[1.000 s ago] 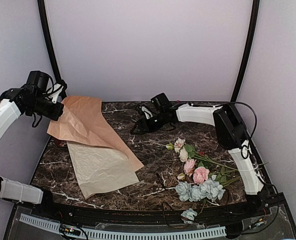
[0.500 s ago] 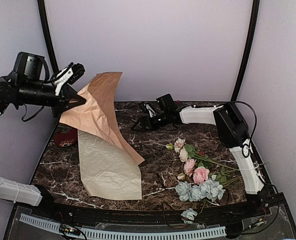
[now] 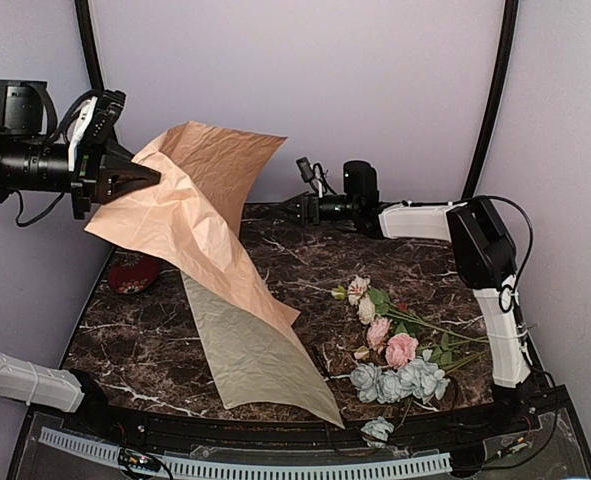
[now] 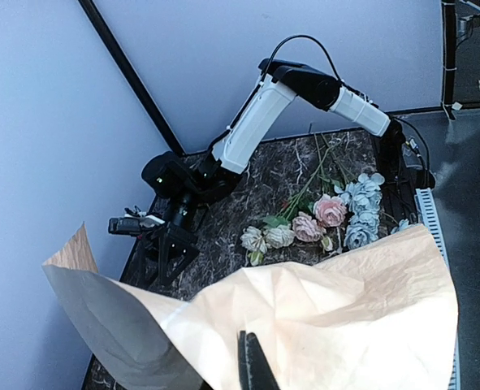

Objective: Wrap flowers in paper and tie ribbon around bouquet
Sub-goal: Adjust the folded wrapping paper at the center of the board.

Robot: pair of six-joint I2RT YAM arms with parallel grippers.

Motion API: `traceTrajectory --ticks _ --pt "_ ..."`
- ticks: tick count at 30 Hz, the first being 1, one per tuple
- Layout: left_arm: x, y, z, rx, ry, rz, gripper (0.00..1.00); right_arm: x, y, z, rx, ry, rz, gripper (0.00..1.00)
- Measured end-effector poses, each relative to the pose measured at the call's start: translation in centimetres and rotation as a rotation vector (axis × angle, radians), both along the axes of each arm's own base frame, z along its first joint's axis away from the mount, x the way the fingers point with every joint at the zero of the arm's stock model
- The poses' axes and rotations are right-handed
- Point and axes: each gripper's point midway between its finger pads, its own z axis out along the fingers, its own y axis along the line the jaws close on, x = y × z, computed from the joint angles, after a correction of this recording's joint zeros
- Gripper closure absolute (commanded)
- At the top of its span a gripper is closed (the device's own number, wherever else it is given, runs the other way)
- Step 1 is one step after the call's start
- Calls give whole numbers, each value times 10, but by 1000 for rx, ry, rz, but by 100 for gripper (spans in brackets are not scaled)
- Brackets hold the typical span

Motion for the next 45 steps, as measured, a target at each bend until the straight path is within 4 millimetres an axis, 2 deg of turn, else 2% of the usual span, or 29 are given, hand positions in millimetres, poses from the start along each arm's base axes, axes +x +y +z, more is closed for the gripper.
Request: traceTrajectory --ticks 5,8,10,13,17,18,20,23,26,28,30,34,37,40,43,45 --pt "-10 -6 11 -9 -24 -76 100 -15 18 40 149 -67 85 0" --pt "-14 -17 5 8 -2 -135 100 -21 29 57 236 -89 133 0" --pt "-12 -24 -1 24 17 -151 100 -22 35 61 267 -88 150 0" --pt "1 -29 -13 52 41 -120 100 -22 38 60 280 -53 161 0" --pt "21 -28 -41 98 112 -14 100 -20 28 47 227 -6 96 0" --pt "26 -27 -53 115 142 14 100 -16 23 39 173 11 30 0" --pt "31 -24 -78 149 218 70 100 -8 13 38 103 -15 -59 0" --pt "36 -11 -121 199 360 193 100 -1 -3 45 -53 -113 -212 0" --pt "30 9 -148 213 469 324 100 -16 -2 52 -189 -216 -272 0" --pt "24 23 -157 195 521 409 100 -34 8 41 -276 -253 -269 0" --pt "17 37 -163 169 568 485 100 -56 21 16 -374 -267 -238 9" --pt "9 57 -179 148 655 625 100 -100 37 -49 -565 -247 -133 48" --pt "9 69 -198 189 725 720 100 -122 36 -82 -646 -211 -64 66" --pt "15 76 -213 233 785 789 100 -144 35 -101 -686 -190 -6 76" --pt "20 79 -227 273 829 839 100 -172 42 -114 -698 -187 75 81" --pt "20 81 -229 278 838 850 100 -188 48 -122 -704 -184 121 82"
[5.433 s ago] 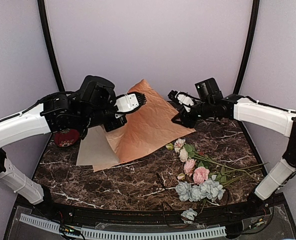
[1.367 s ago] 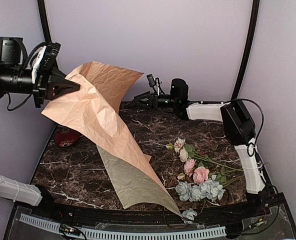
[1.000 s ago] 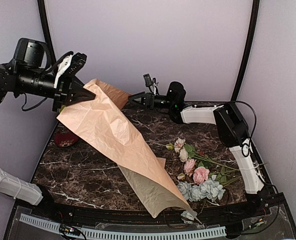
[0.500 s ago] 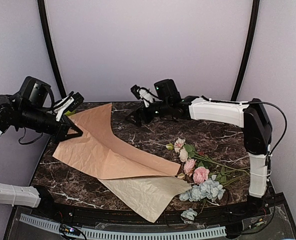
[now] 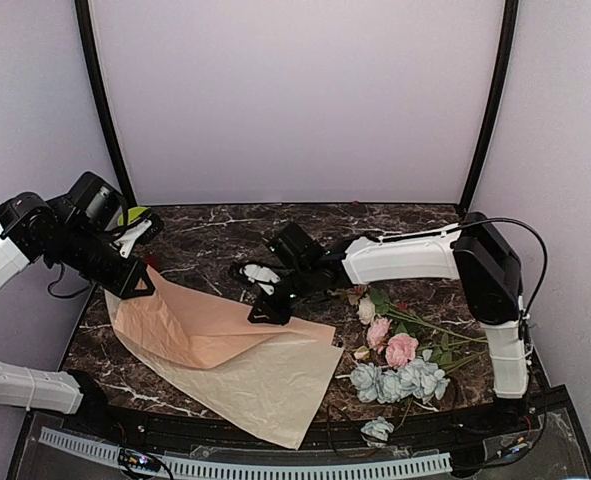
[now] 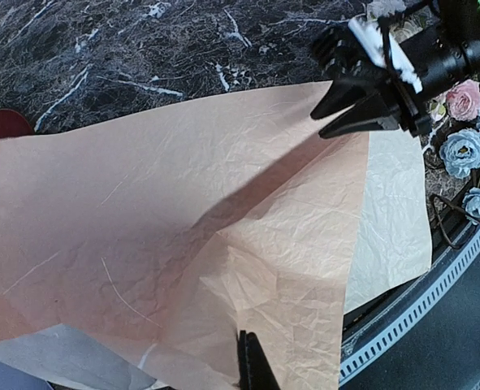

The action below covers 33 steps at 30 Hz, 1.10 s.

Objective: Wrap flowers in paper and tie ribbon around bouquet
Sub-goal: Adjust the folded wrapping paper at the center of the board, then flatten the folded wrapping paper at the center of the board.

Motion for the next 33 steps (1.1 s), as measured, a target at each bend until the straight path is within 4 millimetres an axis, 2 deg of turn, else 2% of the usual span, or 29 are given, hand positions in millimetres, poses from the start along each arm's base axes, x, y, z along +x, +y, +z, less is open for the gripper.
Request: traceTrajectory --ticks 4,8,10,16,19,22,24,26,29,31,33 --pt "-4 1 2 -8 0 -1 100 -24 2 -28 -55 50 47 81" --pt "-10 1 -10 -1 44 -10 100 -25 -6 -46 -106 78 43 77" --pt "-13 1 -19 10 82 -16 100 -22 -8 -47 -118 81 38 75" --pt "-16 -2 -27 10 123 -26 100 5 -8 -24 -91 75 -38 59" --pt "-16 -3 -26 5 126 -29 100 30 -31 -19 -119 93 -157 51" --pt "-17 -4 -26 0 130 -33 100 58 -70 -20 -156 131 -288 41" --pt "-17 -5 -26 -2 132 -37 100 71 -91 -25 -180 166 -339 37" --pt "-18 -6 -27 -5 136 -40 100 77 -102 -32 -200 201 -348 36" --pt "-18 -7 -27 -7 142 -45 100 70 -91 -46 -215 253 -297 35" --pt "-18 -7 -28 -7 144 -45 100 63 -73 -54 -208 279 -243 35" --pt "-18 -7 -28 -7 148 -46 100 58 -52 -52 -178 289 -195 35"
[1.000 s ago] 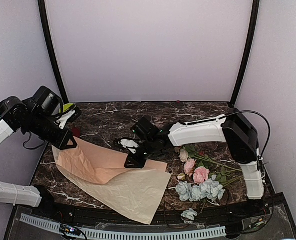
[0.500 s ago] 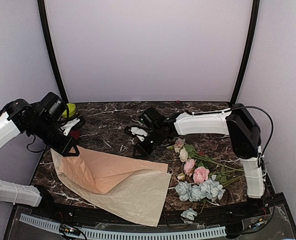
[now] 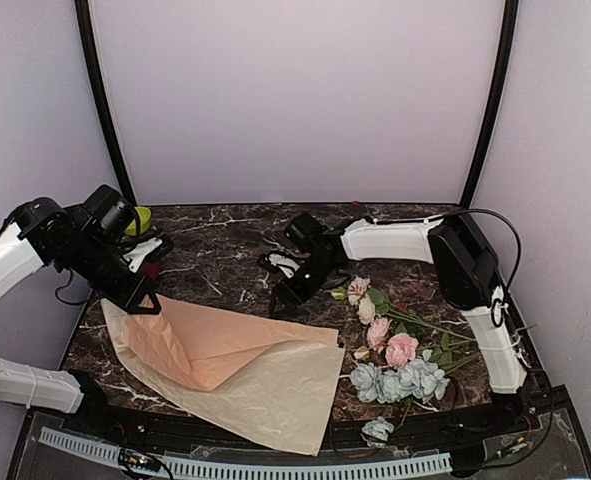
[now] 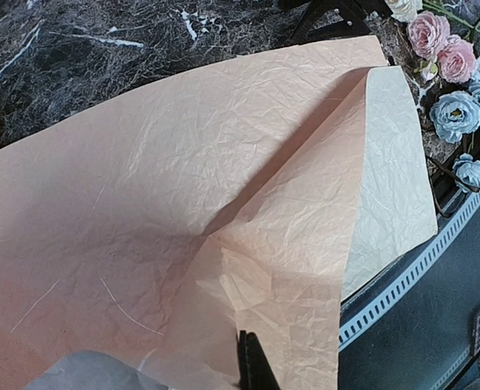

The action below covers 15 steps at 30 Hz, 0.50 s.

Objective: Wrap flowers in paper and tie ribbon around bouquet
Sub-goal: Flatten the folded wrapping paper at the center of the board.

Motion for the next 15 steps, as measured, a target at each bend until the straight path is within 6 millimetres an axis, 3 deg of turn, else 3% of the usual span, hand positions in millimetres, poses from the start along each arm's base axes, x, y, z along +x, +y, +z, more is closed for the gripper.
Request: traceTrajectory --ticks 15 --pt "0 -3 -3 -3 20 -6 100 -74 61 8 196 277 179 34"
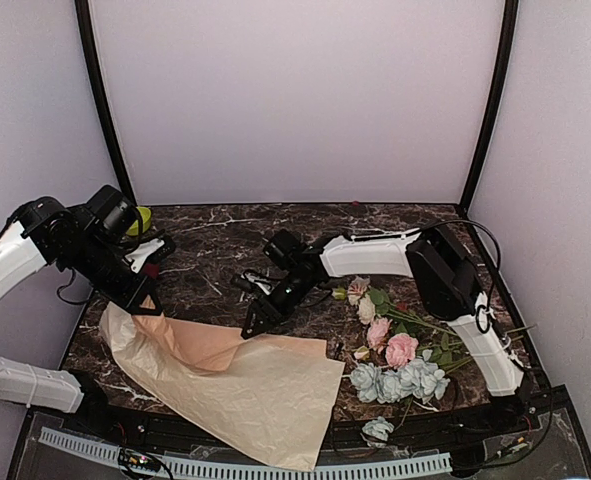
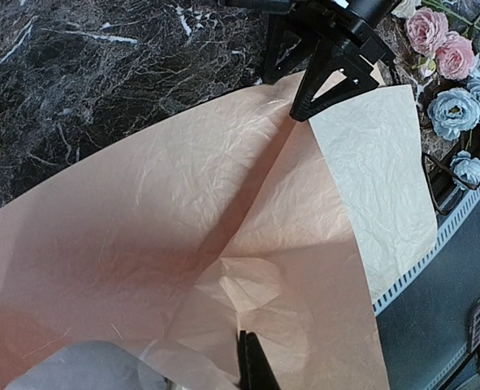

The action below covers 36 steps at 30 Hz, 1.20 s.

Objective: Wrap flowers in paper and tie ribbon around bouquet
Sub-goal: Flatten the folded wrapping paper at the center of the board.

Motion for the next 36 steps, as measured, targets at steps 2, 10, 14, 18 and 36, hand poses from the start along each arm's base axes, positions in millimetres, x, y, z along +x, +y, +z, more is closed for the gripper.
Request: traceTrajectory --ticks 2,10,14,18,36 --pt "0 0 0 0 1 -1 100 -7 5 1 22 43 7 34" --pt "0 0 -1 3 3 0 100 -17 14 2 46 107 12 39" --pt "2 -1 -4 11 15 0 100 0 5 0 -22 15 -52 40" --pt "3 -2 -5 13 19 -1 100 31 -41 6 -192 -167 -210 40" --pt "6 -3 -2 8 1 -2 100 -16 -157 -13 -477 -145 -280 33"
